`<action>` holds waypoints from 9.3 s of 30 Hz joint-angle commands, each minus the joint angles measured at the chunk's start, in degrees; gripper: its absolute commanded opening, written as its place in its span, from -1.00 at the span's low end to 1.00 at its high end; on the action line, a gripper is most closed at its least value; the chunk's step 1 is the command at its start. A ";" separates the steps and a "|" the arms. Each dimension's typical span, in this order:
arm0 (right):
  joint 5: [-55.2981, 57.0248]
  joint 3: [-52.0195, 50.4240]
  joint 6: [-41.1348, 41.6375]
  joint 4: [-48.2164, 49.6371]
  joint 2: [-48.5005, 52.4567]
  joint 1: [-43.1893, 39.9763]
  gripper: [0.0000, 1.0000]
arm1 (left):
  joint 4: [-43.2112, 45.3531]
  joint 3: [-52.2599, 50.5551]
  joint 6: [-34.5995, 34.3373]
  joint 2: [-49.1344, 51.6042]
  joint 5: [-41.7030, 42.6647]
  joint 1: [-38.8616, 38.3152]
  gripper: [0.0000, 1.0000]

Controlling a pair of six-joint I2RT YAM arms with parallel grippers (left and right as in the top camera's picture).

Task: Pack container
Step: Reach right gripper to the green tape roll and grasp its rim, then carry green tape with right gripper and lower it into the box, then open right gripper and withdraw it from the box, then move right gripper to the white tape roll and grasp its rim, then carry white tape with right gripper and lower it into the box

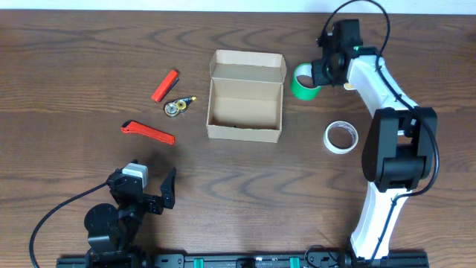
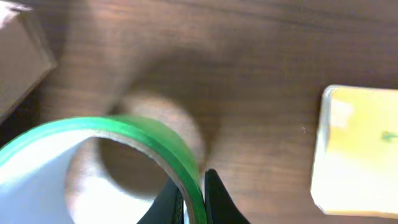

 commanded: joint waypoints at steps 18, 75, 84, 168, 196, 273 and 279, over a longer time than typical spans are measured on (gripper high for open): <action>8.66 19.45 20.79 -20.68 -13.81 25.62 -0.97 | -0.22 -1.18 -0.83 -0.28 0.61 -0.22 0.91; 13.14 19.23 35.71 -26.64 5.18 30.80 -0.06 | -0.22 -1.18 -0.83 -0.28 0.61 -0.22 0.91; 13.00 19.23 35.71 -38.32 -1.86 30.80 -0.12 | -0.22 -1.18 -0.83 -0.28 0.61 -0.22 0.91; 1.36 -15.76 22.32 -13.84 -20.63 16.37 0.21 | -0.22 -1.18 -0.83 -0.28 0.61 -0.22 0.91; 5.27 -34.58 0.72 -3.52 -36.24 -11.45 0.27 | -0.22 -1.18 -0.83 -0.28 0.61 -0.22 0.91; 7.32 -13.44 28.87 0.50 -14.99 26.01 -0.97 | -0.22 -1.18 -0.83 -0.28 0.61 -0.22 0.90; 8.55 -13.51 28.87 -0.35 -14.82 26.45 -0.98 | -0.22 -1.18 -0.83 -0.28 0.61 -0.22 0.91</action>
